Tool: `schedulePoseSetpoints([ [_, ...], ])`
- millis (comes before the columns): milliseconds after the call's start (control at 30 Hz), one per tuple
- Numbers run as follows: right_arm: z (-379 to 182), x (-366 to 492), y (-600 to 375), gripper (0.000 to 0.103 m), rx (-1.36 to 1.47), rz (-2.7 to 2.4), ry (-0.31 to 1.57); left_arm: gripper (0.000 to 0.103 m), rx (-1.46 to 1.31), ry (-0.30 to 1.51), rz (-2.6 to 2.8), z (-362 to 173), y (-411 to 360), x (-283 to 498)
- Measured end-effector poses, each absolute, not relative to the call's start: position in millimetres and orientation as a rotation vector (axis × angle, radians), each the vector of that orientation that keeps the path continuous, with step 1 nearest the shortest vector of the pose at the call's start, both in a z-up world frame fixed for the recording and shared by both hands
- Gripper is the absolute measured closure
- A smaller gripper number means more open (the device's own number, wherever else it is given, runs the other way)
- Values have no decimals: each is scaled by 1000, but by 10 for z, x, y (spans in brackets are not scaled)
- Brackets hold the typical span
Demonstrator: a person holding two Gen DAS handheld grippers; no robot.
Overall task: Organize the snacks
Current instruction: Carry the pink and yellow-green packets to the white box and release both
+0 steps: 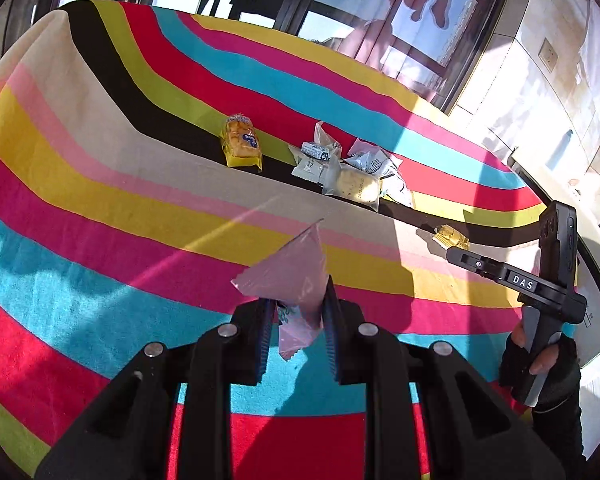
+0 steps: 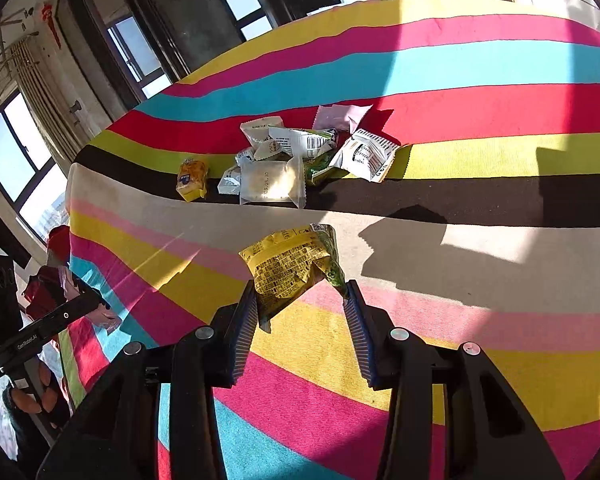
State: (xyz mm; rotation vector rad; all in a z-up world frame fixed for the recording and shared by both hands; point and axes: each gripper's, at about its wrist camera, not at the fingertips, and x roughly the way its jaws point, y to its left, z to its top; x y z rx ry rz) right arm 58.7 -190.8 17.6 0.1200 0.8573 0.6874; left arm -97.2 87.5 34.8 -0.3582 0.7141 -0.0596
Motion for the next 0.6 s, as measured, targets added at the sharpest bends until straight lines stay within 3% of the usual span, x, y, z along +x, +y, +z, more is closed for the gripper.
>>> schedulePoseSetpoints([
  [600,268,-733,-500,59,-87,1004,848,80,-494,561,-19,341,1532,-2205],
])
